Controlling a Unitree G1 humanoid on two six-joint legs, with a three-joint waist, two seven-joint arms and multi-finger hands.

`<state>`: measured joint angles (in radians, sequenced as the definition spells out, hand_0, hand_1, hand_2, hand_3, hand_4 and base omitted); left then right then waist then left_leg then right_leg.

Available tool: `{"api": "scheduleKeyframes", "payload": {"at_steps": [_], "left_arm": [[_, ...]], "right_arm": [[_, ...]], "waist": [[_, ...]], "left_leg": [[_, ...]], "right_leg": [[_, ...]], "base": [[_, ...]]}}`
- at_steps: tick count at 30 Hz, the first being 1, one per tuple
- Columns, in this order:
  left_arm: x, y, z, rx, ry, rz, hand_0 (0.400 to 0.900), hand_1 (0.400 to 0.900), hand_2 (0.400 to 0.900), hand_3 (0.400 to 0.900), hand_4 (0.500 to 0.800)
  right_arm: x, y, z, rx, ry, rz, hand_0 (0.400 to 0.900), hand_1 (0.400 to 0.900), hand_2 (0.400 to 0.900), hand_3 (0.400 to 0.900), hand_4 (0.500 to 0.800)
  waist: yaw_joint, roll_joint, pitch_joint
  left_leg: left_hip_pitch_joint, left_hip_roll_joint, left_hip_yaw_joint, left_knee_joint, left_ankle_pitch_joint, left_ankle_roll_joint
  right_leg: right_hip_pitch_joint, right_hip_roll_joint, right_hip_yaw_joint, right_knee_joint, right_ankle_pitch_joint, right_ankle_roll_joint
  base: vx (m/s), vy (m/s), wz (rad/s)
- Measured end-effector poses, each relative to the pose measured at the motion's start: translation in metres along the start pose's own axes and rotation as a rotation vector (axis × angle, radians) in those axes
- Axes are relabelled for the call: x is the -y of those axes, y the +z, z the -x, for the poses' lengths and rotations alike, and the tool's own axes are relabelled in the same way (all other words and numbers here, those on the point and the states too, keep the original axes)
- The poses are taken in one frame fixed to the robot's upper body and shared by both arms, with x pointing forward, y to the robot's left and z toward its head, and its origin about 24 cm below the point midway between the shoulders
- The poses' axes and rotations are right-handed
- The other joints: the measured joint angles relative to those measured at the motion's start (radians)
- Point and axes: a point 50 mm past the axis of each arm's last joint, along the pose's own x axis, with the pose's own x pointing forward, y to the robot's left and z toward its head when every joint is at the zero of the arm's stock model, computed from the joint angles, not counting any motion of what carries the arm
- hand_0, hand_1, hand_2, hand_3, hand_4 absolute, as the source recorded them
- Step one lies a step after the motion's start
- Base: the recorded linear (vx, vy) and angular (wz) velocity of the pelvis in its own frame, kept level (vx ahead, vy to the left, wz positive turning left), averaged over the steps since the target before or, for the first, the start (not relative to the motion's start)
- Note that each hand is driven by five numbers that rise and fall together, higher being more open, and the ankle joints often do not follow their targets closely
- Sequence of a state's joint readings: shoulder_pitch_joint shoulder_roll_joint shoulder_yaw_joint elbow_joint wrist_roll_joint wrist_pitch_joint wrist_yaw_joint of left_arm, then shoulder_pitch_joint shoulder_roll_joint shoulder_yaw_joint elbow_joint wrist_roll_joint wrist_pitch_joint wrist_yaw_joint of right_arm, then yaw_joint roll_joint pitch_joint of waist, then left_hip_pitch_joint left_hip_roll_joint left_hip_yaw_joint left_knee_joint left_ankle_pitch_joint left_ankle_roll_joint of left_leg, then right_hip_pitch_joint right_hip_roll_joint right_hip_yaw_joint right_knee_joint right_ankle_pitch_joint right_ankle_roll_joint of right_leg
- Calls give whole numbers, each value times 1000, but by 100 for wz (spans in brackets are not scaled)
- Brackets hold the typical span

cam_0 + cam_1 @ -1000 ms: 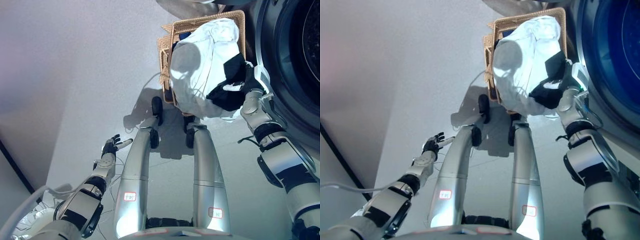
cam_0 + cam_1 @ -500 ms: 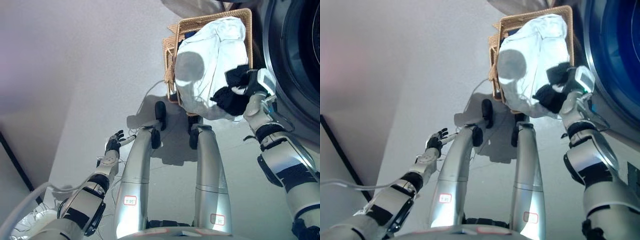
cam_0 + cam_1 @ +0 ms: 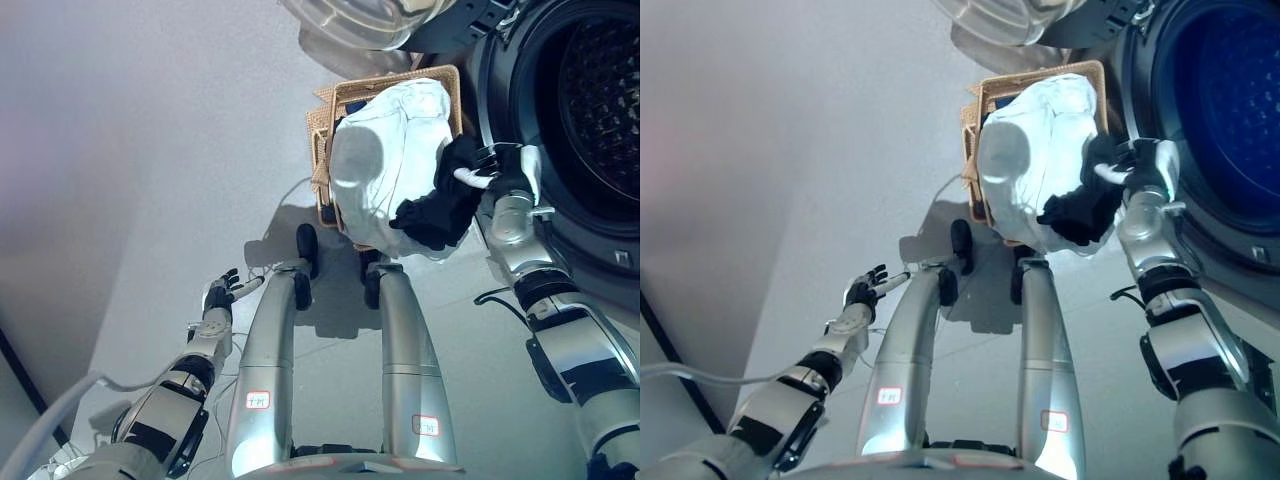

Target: Put the clothes in the basket into the washing machine.

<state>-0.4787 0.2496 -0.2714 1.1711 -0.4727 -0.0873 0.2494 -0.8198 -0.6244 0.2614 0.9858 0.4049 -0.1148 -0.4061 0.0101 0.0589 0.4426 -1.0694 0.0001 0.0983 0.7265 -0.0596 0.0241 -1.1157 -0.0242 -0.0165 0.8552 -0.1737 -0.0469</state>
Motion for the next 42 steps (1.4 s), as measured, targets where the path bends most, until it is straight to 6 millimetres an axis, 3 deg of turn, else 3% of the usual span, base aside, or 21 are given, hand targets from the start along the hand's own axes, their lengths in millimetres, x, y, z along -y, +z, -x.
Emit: {"api": "scheduleKeyframes", "payload": {"at_steps": [7, 16, 22, 23, 25, 27, 30, 32, 36, 42], "left_arm": [[-13, -15, 1, -73, 28, 26, 900, 900, 900, 900, 800], [-18, -19, 1, -89, 38, 58, 900, 900, 900, 900, 800], [-18, -21, 1, -96, 27, 60, 900, 900, 900, 900, 800], [-17, -21, 1, -95, 25, 68, 900, 900, 900, 900, 800], [-16, -20, 1, -95, 20, 85, 900, 900, 900, 900, 800], [-13, -20, 2, -91, 13, 90, 900, 900, 900, 900, 800], [-12, -22, 3, -96, 10, 88, 900, 900, 900, 900, 800], [-11, -23, 3, -92, 8, 78, 900, 900, 900, 900, 800], [-8, -22, 3, -78, -1, 47, 900, 900, 900, 900, 800], [-7, -21, 4, -59, 8, 20, 900, 900, 900, 900, 800]], "right_arm": [[29, -14, -3, -139, -176, -607, 400, 400, 400, 400, 500], [31, 11, -15, -140, -252, -1003, 400, 400, 400, 400, 500], [30, 43, -25, -111, -244, -1083, 400, 400, 400, 400, 500], [29, 48, -26, -95, -228, -1049, 900, 900, 900, 900, 800], [25, 55, -25, -39, -170, -893, 900, 900, 900, 900, 800], [22, 59, -22, 38, -89, -575, 900, 900, 900, 900, 800], [12, 62, -11, 228, 33, 59, 900, 900, 900, 900, 800], [4, 53, -5, 290, 45, 302, 900, 900, 900, 900, 800], [2, 31, -8, 275, 44, 697, 900, 900, 900, 900, 800], [-6, -4, -5, 167, 54, 956, 900, 900, 900, 900, 800]], "waist": [[-35, -26, -13], [-8, -24, -14], [18, -17, -18], [24, -16, -19], [35, -15, -19], [41, -15, -20], [38, -15, -20], [35, -15, -20], [41, -13, -21], [44, -6, -27]], "left_leg": [[28, 0, 6, -18, -3, 5], [70, 0, 32, -46, -1, 2], [78, 0, 43, -55, 0, 3], [79, 0, 44, -56, 0, 3], [80, 0, 47, -59, 0, 2], [79, -1, 48, -61, 0, 3], [71, -1, 47, -59, -1, 3], [63, 1, 42, -51, -2, 4], [38, 0, 40, -42, -2, 5], [-26, 0, 36, 3, -7, 10]], "right_leg": [[29, 3, 5, -24, 3, 4], [49, 4, 32, -35, 7, 8], [49, 4, 40, -37, 10, 3], [49, 4, 41, -37, 10, 3], [49, 4, 43, -37, 10, 3], [47, 4, 44, -37, 10, 3], [40, 4, 43, -36, 10, 3], [36, 4, 37, -34, 10, 3], [15, 2, 35, -28, 7, 8], [-44, 1, 33, 11, 6, 9]], "base": [[21, -13, -3], [32, -26, -2], [36, -11, -3], [42, -12, -6], [0, 0, 0], [0, 0, 0], [0, -2, 2], [-3, -4, 5], [-20, -3, 9], [-36, 7, 6]]}}
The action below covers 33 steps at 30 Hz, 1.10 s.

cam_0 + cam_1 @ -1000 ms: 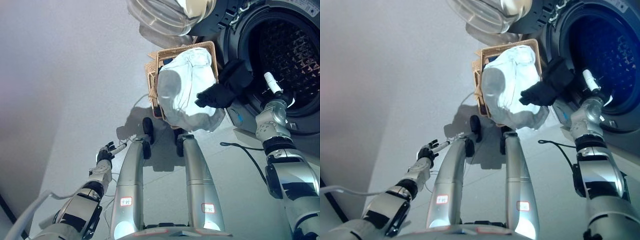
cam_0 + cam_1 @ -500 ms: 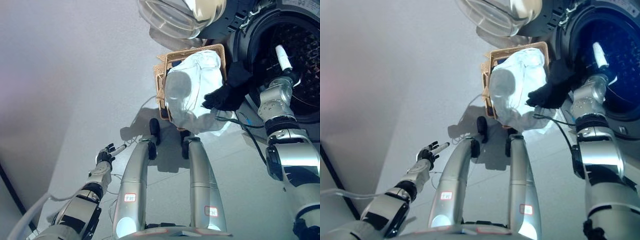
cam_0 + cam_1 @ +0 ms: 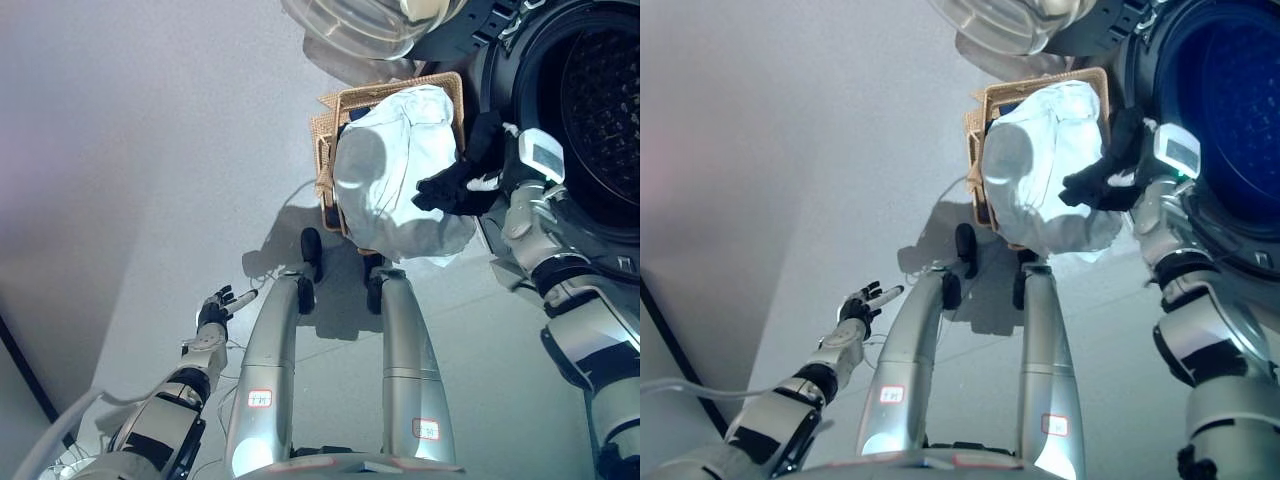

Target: Put the clothes in the basket into the washing machine.

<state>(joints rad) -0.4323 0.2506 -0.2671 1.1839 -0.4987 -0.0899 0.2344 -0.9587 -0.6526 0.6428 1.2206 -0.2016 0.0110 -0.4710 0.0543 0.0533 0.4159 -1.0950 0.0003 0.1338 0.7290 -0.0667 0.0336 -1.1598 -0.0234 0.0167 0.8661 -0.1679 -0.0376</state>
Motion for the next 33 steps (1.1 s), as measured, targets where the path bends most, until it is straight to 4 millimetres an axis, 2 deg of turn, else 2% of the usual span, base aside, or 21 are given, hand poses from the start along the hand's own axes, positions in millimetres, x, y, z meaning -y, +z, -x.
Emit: {"api": "scheduleKeyframes", "payload": {"at_steps": [4, 6, 11, 17, 18, 19, 20, 29, 33], "left_arm": [[3, -1, 1, 0, -12, -16, 900, 900, 900, 900, 800], [3, -1, 1, -1, -14, -19, 900, 900, 900, 900, 800], [4, -4, 1, -11, -15, -20, 900, 900, 900, 900, 800], [4, -4, 1, -11, -16, -22, 900, 900, 900, 900, 800], [4, -4, 1, -10, -16, -25, 900, 900, 900, 900, 800], [4, -4, 1, -9, -17, -29, 900, 900, 900, 900, 800], [4, -4, 1, -9, -17, -29, 900, 900, 900, 900, 800], [3, -5, 1, -12, -15, -44, 900, 900, 900, 900, 800], [3, -5, 1, -13, -13, -45, 900, 900, 900, 900, 800]], "right_arm": [[-9, 8, 1, 0, 29, 39, 900, 900, 900, 900, 800], [-15, 8, 4, -1, 66, 50, 900, 900, 900, 900, 800], [-52, 4, 23, -28, 215, 81, 900, 900, 900, 900, 800], [-55, -2, 26, -30, 243, 139, 900, 900, 900, 900, 800], [-56, -3, 26, -33, 250, 148, 831, 831, 831, 831, 759], [-56, -3, 26, -33, 258, 156, 516, 516, 516, 516, 569], [-56, -4, 26, -40, 264, 159, 400, 400, 400, 400, 500], [-50, -6, 22, -51, 252, 150, 400, 400, 400, 400, 500], [-49, -3, 22, -54, 252, 76, 400, 400, 400, 400, 500]], "waist": [[0, 3, -3], [9, 5, -30], [26, 20, -50], [27, 20, -51], [27, 20, -51], [27, 20, -51], [27, 20, -51], [27, 20, -56], [21, 20, -56]], "left_leg": [[-11, 1, -3, 24, -1, 0], [-41, 2, -6, 36, -1, -1], [-58, 0, -10, 52, 2, -5], [-63, 0, -19, 66, 2, -6], [-63, 0, -20, 67, 2, -6], [-64, 0, -22, 69, 2, -6], [-64, 0, -24, 70, 2, -6], [-62, -1, -37, 70, 4, -8], [-60, -1, -37, 69, 4, -8]], "right_leg": [[-7, 0, -1, 20, -1, 0], [-37, 0, -1, 32, -5, -5], [-54, 0, -2, 50, -3, -3], [-54, -1, -10, 61, -2, -3], [-53, -1, -12, 62, -2, -3], [-52, -1, -14, 62, -2, -3], [-51, -2, -16, 63, -2, -3], [-41, -4, -31, 59, -3, -3], [-37, -4, -31, 54, -2, -2]], "base": [[-44, -8, 8], [-33, 1, 5], [-29, 4, 5], [-19, 4, 4], [-24, 10, 3], [-18, 5, 4], [-16, 4, 3], [-3, 8, -2], [2, 19, -10]]}}
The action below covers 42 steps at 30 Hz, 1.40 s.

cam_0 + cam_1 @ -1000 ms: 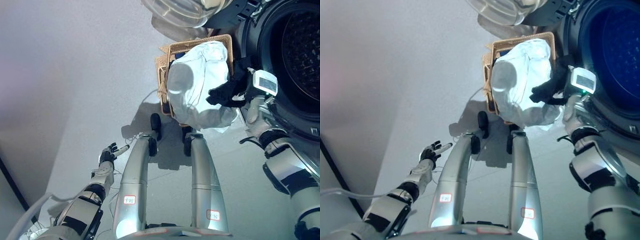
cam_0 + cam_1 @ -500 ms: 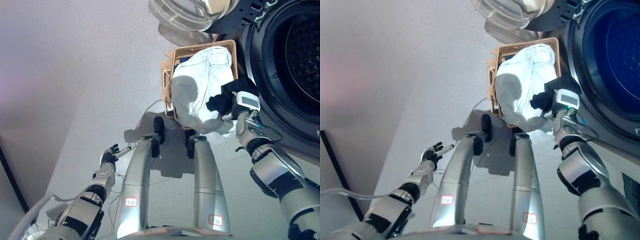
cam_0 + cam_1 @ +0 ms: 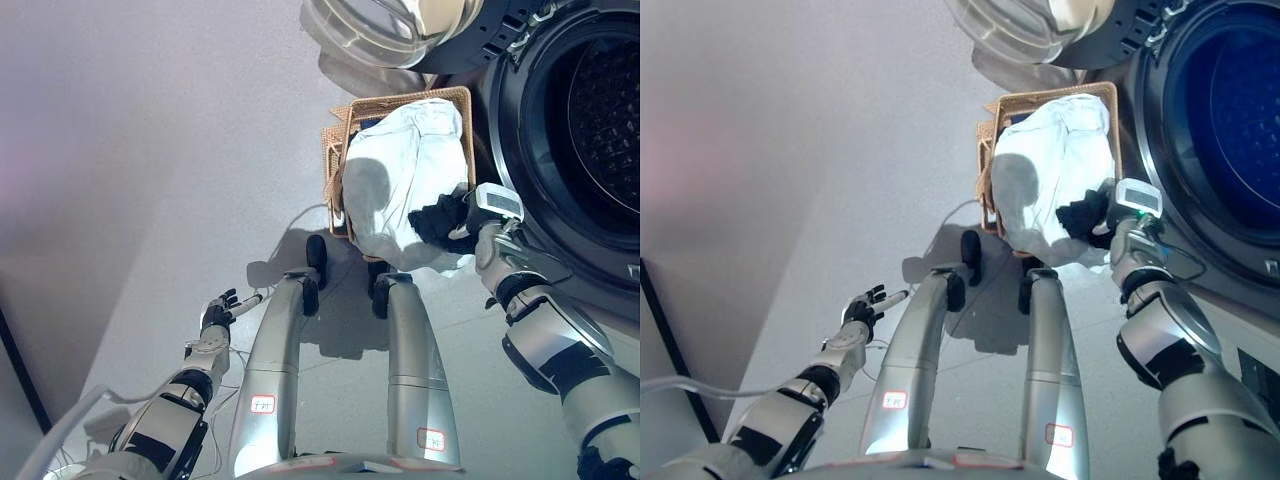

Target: Put the clothes in the basket into the washing machine.

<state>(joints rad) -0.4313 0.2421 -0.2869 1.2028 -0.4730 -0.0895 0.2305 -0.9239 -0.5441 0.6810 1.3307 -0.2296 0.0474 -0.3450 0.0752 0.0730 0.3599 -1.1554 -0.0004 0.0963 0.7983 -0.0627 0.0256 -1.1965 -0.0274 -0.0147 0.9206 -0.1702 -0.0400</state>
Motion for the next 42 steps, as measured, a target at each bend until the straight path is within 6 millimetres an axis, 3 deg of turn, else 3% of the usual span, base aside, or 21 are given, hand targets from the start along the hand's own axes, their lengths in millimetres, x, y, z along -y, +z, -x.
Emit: {"api": "scheduleKeyframes", "payload": {"at_steps": [5, 8, 11, 13, 17, 21, 22, 23, 30, 42], "left_arm": [[-5, -3, 0, -17, 19, 20, 900, 900, 900, 900, 800], [-8, -4, 0, -24, 33, 48, 900, 900, 900, 900, 800], [-12, -7, 0, -33, 47, 63, 900, 900, 900, 900, 800], [-13, -7, 0, -34, 46, 69, 900, 900, 900, 900, 800], [-15, -8, 0, -44, 57, 114, 900, 900, 900, 900, 800], [-15, -8, 0, -54, 55, 114, 900, 900, 900, 900, 800], [-15, -8, 0, -54, 54, 120, 900, 900, 900, 900, 800], [-14, -8, 0, -55, 54, 128, 900, 900, 900, 900, 800], [-5, -6, 1, -42, 18, 107, 900, 900, 900, 900, 800], [1, -8, 2, -50, 10, 130, 900, 900, 900, 900, 800]], "right_arm": [[12, 5, 1, 59, -43, -214, 400, 400, 400, 400, 500], [28, 3, 4, 60, -99, -601, 400, 400, 400, 400, 500], [37, -8, 8, 7, -204, -1214, 400, 400, 400, 400, 500], [46, -19, 7, -39, -276, -1501, 400, 400, 400, 400, 500], [61, -34, 1, -142, -401, -1952, 400, 400, 400, 400, 500], [74, -32, -8, -241, -461, -2228, 400, 400, 400, 400, 500], [79, -30, -9, -252, -485, -2296, 433, 433, 433, 433, 520], [85, -28, -10, -258, -509, -2371, 900, 900, 900, 900, 800], [123, -16, -14, -207, -565, -2443, 900, 900, 900, 900, 800], [127, -17, -12, -149, -605, -2392, 900, 900, 900, 900, 800]], "waist": [[-29, -2, 1], [-51, -10, 2], [-72, -23, 2], [-82, -25, 3], [-92, -29, 5], [-79, -29, 5], [-70, -28, 5], [-61, -27, 4], [-2, -2, 5], [4, 17, 4]], "left_leg": [[19, 1, -2, -6, -2, 3], [44, 1, 1, -24, -3, 5], [64, 0, 3, -44, -3, 5], [67, 0, 4, -48, -4, 8], [72, 0, 9, -55, -5, 8], [81, 1, 17, -56, -4, 8], [83, 1, 18, -57, -4, 7], [85, 1, 21, -57, -4, 7], [86, -1, 39, -74, 1, 0], [110, -2, 37, -98, 5, -4]], "right_leg": [[25, 3, 0, -20, 1, 2], [49, 5, 4, -41, 3, 5], [68, 7, 7, -62, 6, 10], [72, 7, 8, -68, 6, 10], [72, 8, 11, -70, 6, 10], [72, 13, 24, -64, 7, 9], [71, 15, 29, -63, 8, 8], [71, 15, 31, -62, 9, 6], [57, 6, 40, -57, 9, 4], [79, 4, 34, -69, 10, -5]], "base": [[15, 22, -15], [35, 8, -13], [7, 3, -3], [0, 0, 0], [21, -44, 3], [17, -42, 2], [-1, -26, 4], [-6, -27, 6], [5, -8, 1], [2, -6, 1]]}}
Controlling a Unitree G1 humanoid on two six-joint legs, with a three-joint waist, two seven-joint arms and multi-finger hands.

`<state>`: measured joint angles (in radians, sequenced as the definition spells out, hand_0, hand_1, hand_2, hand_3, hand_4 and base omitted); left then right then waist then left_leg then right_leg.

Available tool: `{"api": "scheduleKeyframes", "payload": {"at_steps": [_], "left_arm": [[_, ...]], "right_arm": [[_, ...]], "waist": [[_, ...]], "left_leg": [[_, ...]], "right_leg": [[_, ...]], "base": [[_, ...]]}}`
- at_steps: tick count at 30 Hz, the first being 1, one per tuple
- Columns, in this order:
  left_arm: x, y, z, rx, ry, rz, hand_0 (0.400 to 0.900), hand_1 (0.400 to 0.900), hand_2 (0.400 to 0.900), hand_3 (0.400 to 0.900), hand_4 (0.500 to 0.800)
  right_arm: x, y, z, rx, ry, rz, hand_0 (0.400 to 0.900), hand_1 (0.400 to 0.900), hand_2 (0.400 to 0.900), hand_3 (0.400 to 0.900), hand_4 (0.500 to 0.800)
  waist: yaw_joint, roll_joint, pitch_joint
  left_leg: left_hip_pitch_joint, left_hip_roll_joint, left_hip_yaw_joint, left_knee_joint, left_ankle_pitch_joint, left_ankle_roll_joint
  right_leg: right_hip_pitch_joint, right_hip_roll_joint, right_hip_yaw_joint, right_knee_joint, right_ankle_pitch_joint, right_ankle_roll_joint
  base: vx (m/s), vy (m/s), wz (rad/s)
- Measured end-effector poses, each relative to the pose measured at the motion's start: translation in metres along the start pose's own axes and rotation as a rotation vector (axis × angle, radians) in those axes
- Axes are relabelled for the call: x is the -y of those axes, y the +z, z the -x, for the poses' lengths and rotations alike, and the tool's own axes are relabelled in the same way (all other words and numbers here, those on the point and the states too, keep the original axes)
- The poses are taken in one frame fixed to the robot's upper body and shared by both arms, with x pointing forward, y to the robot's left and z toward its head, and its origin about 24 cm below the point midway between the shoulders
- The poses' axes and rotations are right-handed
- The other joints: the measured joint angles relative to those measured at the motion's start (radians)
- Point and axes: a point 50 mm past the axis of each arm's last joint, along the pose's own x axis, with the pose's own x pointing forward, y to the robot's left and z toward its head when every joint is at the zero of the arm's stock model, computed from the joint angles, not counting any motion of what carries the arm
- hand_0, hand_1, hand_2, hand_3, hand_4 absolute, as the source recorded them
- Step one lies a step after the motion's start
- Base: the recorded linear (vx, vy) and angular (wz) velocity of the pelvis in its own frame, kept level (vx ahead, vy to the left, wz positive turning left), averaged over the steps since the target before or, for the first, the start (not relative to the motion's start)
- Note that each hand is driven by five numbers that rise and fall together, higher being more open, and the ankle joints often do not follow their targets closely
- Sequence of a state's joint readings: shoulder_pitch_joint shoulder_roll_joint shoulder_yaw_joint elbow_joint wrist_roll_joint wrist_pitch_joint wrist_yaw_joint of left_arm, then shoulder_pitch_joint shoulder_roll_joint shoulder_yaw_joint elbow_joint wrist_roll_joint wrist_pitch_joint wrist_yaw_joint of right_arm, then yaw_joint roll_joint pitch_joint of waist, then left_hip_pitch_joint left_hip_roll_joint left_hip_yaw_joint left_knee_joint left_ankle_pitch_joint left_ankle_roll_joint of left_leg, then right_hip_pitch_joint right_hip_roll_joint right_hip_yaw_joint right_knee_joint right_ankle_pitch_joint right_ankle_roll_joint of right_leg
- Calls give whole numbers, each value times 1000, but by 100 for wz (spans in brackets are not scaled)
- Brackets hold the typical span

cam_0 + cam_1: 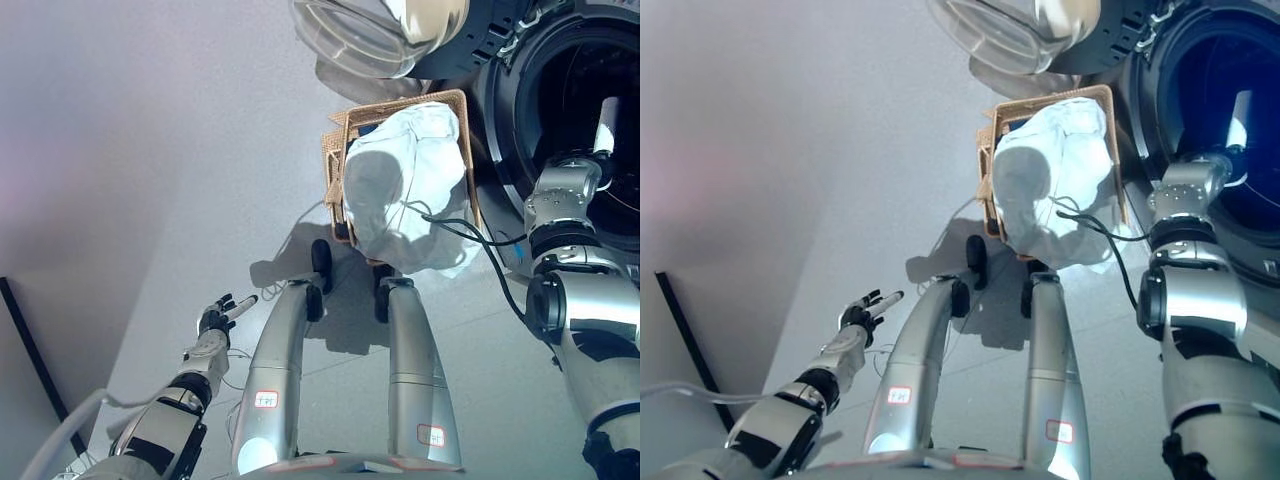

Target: Put the clothes in the basket into the washing machine.

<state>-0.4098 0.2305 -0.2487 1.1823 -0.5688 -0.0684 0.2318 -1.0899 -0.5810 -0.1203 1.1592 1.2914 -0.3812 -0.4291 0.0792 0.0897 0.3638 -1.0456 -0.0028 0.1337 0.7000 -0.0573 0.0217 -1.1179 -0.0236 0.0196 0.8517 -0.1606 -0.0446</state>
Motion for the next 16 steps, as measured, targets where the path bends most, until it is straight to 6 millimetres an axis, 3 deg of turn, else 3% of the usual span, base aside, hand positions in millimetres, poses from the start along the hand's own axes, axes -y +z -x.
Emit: {"api": "scheduleKeyframes", "payload": {"at_steps": [4, 7, 12, 13, 16], "left_arm": [[6, -4, 1, -11, -11, 15, 900, 900, 900, 900, 800], [8, -16, 4, -55, -11, 35, 900, 900, 900, 900, 800], [1, -54, 12, -169, -2, 12, 900, 900, 900, 900, 800], [1, -58, 13, -186, -9, -8, 900, 900, 900, 900, 800], [-11, -73, 16, -230, 10, -67, 900, 900, 900, 900, 800]], "right_arm": [[19, -14, 7, 26, 99, 210, 900, 900, 900, 900, 800], [65, -45, 24, -31, 175, 513, 900, 900, 900, 900, 800], [171, -97, 71, -258, 310, 1192, 900, 900, 900, 900, 800], [194, -99, 79, -296, 370, 1405, 900, 900, 900, 900, 800], [249, -104, 101, -433, 370, 1648, 900, 900, 900, 900, 800]], "waist": [[-4, 0, 0], [-24, -1, -1], [-75, -23, -15], [-74, -27, -17], [-85, -65, -41]], "left_leg": [[74, 1, 0, -65, 19, -3], [182, 2, -7, -141, 26, -13], [422, -2, -23, -289, 48, -10], [490, -5, -26, -333, 59, -6], [644, -15, -39, -414, 70, 8]], "right_leg": [[72, -1, -8, -54, 3, 1], [187, -4, -30, -131, 9, 0], [444, 0, -54, -292, 31, 11], [514, 3, -60, -330, 39, 20], [670, 3, -61, -422, 49, 30]], "base": [[35, 14, -2], [99, 44, -6], [96, 87, -5], [79, 76, 0], [54, 65, 4]]}}
